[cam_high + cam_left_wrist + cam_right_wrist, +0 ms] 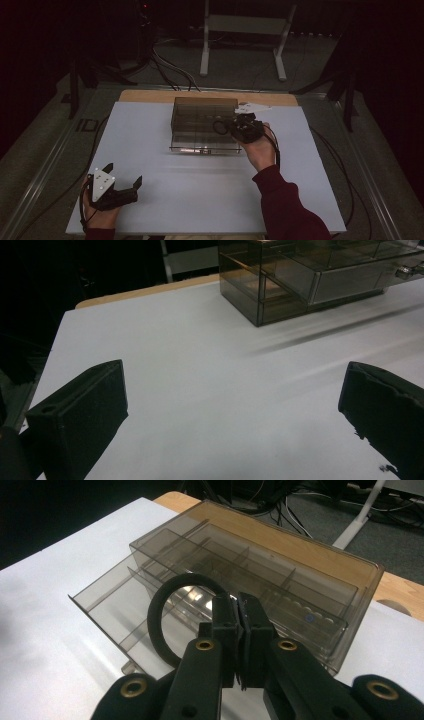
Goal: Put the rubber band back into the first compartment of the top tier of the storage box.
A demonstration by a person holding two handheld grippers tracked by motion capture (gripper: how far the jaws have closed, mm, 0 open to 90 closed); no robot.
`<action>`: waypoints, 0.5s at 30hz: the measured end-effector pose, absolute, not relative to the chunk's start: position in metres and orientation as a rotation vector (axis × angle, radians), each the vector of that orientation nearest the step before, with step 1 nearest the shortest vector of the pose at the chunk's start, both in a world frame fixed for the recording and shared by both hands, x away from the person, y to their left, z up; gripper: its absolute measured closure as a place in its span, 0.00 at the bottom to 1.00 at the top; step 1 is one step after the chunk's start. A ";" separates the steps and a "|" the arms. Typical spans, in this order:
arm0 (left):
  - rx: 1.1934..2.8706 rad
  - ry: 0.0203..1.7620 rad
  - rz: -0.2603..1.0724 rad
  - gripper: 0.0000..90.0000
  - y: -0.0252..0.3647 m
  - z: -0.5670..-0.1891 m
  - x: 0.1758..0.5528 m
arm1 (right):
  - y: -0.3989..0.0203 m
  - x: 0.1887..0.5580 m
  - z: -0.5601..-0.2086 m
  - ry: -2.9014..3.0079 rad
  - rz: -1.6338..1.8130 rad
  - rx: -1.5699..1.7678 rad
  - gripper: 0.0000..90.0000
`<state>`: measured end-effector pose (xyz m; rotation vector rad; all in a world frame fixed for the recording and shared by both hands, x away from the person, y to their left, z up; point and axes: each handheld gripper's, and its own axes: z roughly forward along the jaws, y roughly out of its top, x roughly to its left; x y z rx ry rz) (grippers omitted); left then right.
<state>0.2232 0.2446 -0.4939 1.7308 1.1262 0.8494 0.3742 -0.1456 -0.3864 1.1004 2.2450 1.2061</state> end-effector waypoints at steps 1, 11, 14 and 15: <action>1.731 1.126 0.849 0.00 0.245 -0.494 0.223 | -0.145 0.374 -0.386 2.244 1.210 1.100 0.98; 1.730 1.128 0.849 0.00 0.245 -0.494 0.223 | -0.134 0.378 -0.387 2.250 1.219 1.085 0.98; 1.729 1.127 0.849 0.00 0.245 -0.494 0.223 | -0.132 0.379 -0.387 2.249 1.221 1.086 0.98; 1.730 1.128 0.849 0.00 0.245 -0.494 0.223 | -0.131 0.379 -0.387 2.250 1.223 1.085 0.98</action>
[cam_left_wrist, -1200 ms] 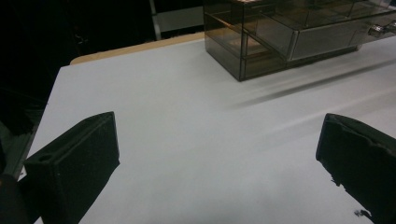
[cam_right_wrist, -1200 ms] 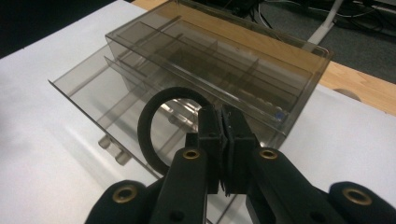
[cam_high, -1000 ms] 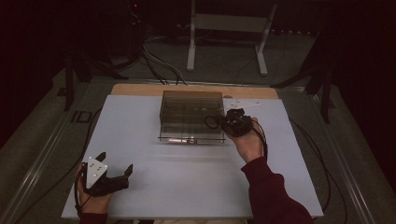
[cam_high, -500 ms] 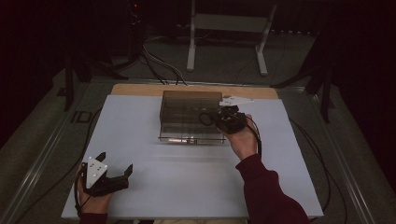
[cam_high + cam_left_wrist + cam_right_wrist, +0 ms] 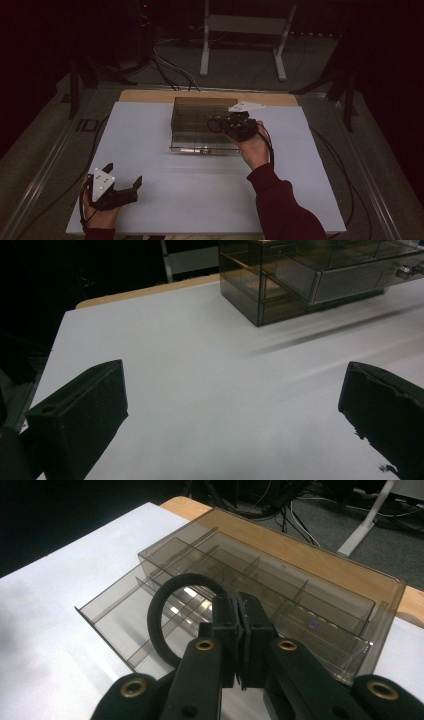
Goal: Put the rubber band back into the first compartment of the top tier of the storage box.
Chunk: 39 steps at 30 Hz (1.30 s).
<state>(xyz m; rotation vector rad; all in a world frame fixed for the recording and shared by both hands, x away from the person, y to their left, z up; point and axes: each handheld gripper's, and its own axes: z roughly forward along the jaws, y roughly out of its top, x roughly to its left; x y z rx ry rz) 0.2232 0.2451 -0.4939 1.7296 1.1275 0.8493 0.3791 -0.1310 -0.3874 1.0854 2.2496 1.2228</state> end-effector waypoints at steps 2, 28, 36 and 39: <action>1.731 1.127 0.849 0.00 0.245 -0.494 0.223 | -0.129 0.380 -0.388 2.252 1.226 1.081 0.98; 1.732 1.127 0.851 0.00 0.245 -0.494 0.224 | -0.108 0.388 -0.397 2.273 1.237 1.083 0.98; 1.730 1.128 0.851 0.00 0.246 -0.494 0.223 | -0.100 0.389 -0.396 2.276 1.239 1.068 0.98; 1.733 1.123 0.853 0.00 0.245 -0.493 0.223 | -0.097 0.388 -0.395 2.280 1.239 1.060 0.98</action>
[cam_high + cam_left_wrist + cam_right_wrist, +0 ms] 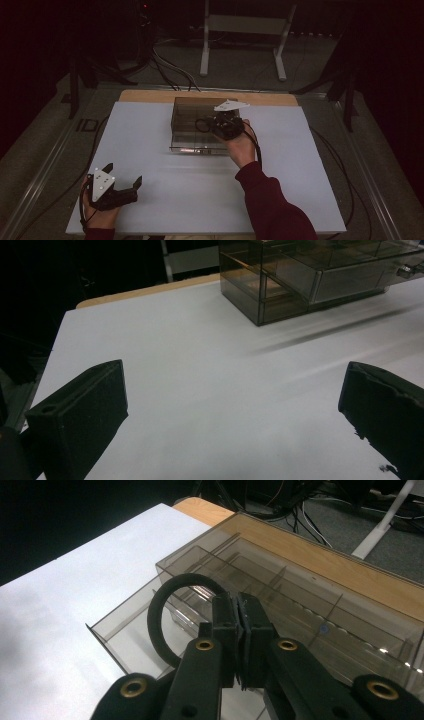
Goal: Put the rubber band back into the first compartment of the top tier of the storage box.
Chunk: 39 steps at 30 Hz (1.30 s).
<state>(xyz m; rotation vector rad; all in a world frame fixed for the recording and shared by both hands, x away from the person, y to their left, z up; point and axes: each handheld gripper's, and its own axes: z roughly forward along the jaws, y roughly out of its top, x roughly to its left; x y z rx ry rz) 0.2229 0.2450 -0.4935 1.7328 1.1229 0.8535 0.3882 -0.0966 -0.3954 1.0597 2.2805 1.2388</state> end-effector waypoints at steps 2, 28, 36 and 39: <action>1.732 1.125 0.852 0.00 0.245 -0.494 0.223 | -0.093 0.388 -0.396 2.284 1.239 1.051 0.98; 1.737 1.119 0.846 0.00 0.244 -0.495 0.223 | -0.055 0.386 -0.410 2.362 1.228 1.016 0.98; 1.742 1.119 0.846 0.00 0.245 -0.495 0.223 | -0.047 0.386 -0.414 2.383 1.218 1.005 0.97; 1.740 1.120 0.845 0.00 0.245 -0.495 0.223 | -0.045 0.386 -0.415 2.390 1.215 1.007 0.97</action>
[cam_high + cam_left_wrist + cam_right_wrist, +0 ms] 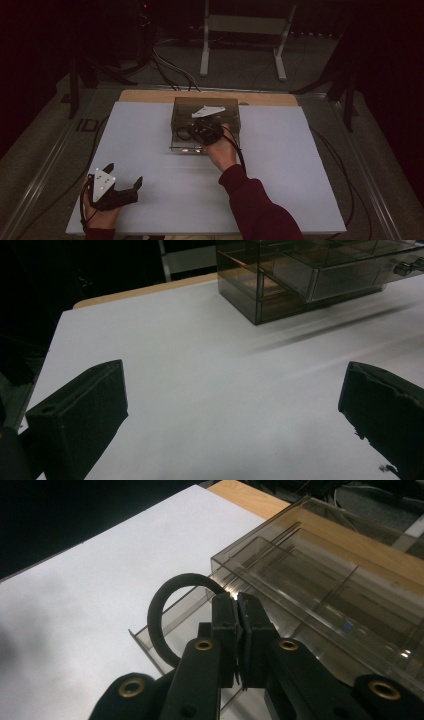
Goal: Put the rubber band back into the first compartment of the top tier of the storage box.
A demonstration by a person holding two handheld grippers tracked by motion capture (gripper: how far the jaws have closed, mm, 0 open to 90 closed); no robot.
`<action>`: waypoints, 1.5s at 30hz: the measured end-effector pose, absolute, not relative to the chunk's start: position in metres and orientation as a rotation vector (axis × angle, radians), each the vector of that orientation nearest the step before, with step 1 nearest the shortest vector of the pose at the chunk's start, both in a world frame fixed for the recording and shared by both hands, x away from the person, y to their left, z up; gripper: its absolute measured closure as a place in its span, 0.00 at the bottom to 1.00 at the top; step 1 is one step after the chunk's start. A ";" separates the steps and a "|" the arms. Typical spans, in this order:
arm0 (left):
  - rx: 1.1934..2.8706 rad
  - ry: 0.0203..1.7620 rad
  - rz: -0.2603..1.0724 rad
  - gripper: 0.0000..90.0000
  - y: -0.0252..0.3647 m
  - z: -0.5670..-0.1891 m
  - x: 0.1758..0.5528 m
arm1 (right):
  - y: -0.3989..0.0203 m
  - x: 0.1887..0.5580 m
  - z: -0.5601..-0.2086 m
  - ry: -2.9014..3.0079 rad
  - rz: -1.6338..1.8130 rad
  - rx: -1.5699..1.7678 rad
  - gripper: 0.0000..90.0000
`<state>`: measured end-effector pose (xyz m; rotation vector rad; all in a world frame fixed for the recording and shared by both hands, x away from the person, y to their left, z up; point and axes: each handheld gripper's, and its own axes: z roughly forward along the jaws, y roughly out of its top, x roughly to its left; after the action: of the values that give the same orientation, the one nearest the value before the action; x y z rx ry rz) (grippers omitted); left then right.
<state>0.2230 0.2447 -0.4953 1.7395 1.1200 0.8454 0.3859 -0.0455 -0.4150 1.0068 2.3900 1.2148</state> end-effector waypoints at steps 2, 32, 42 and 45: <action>1.742 1.118 0.846 0.00 0.244 -0.495 0.223 | -0.044 0.386 -0.417 2.397 1.201 1.003 0.97; 1.742 1.121 0.841 0.00 0.244 -0.497 0.224 | -0.062 0.389 -0.421 2.390 1.192 1.078 0.00; 1.745 1.124 0.839 0.00 0.244 -0.497 0.224 | -0.089 0.388 -0.414 2.341 1.172 1.080 0.00; 1.742 1.125 0.839 0.00 0.244 -0.497 0.224 | -0.097 0.387 -0.412 2.332 1.172 1.080 0.00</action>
<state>0.2242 0.2442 -0.4970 1.7423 1.1252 0.8387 0.3867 -0.0969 -0.4123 1.0798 2.3322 1.1716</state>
